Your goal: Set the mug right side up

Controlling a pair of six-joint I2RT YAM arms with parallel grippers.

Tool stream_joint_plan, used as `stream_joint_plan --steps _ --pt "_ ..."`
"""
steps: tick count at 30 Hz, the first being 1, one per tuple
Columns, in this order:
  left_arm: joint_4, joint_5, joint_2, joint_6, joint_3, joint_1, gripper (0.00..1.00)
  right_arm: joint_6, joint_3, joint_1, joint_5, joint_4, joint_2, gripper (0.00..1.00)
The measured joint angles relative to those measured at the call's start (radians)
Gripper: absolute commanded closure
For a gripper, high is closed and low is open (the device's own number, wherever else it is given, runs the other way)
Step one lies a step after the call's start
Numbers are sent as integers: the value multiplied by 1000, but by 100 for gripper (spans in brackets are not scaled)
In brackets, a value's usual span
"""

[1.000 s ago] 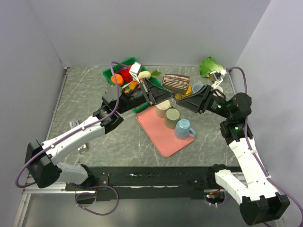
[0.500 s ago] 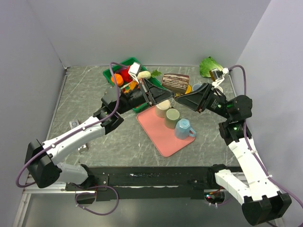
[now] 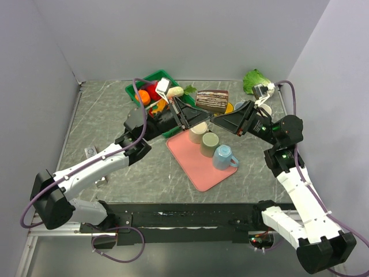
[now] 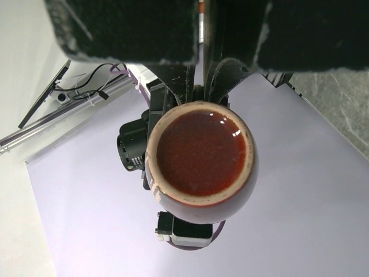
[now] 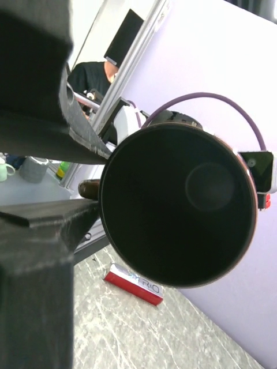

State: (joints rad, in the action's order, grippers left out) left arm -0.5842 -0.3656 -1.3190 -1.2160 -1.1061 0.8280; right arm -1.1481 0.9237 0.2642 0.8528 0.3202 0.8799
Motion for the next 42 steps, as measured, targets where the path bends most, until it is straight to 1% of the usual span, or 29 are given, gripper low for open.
stream_joint_plan --steps 2,5,6,8,11,12,13,19,21,22,23,24,25,27,28,29,31,34,35,36,42 --pt "-7 5 0 0 6 0 99 -6 0 0 -5 -2 -2 59" --pt "-10 8 0 0 7 2 99 -10 0 2 -13 -3 -4 64" --pt "-11 8 0 1 7 3 99 -11 0 2 -16 -6 -6 69" --pt "-17 11 0 2 7 6 99 -11 -2 2 -24 -11 -8 74" --pt "-19 15 2 3 7 8 99 -14 -7 2 -33 -16 -13 87" --pt "-19 16 2 7 7 10 99 -21 -12 3 -36 -18 -15 96" --pt "-17 18 2 10 7 11 99 -24 -14 4 -39 -19 -17 100" --pt "-7 35 4 29 7 16 98 -21 -15 5 -48 -35 -19 100" --pt "11 42 8 43 7 18 92 -12 -15 5 -52 -52 -20 100" --pt "22 47 10 50 7 20 78 -5 -15 5 -53 -63 -21 100" --pt "33 51 12 55 7 21 69 2 -15 5 -54 -71 -23 100" --pt "45 54 13 69 7 22 63 14 -15 5 -55 -85 -24 100" --pt "54 59 14 81 7 22 48 25 -13 8 -58 -100 -26 100" --pt "83 57 14 111 7 27 31 48 -8 8 -83 -151 -30 100" --pt "97 51 15 121 7 34 18 65 -3 8 -105 -178 -30 100" --pt "111 49 15 132 7 40 13 79 3 8 -126 -210 -29 100" --pt "144 48 15 155 7 51 5 115 14 7 -169 -271 -28 100" --pt "211 53 15 188 6 55 0 179 48 4 -230 -385 -28 100" --pt "236 60 15 200 5 55 1 203 64 2 -252 -426 -28 100" --pt "260 70 15 210 4 55 3 230 85 -3 -273 -470 -27 100" --pt "430 153 15 279 -18 55 4 397 205 -90 -427 -695 -27 100"
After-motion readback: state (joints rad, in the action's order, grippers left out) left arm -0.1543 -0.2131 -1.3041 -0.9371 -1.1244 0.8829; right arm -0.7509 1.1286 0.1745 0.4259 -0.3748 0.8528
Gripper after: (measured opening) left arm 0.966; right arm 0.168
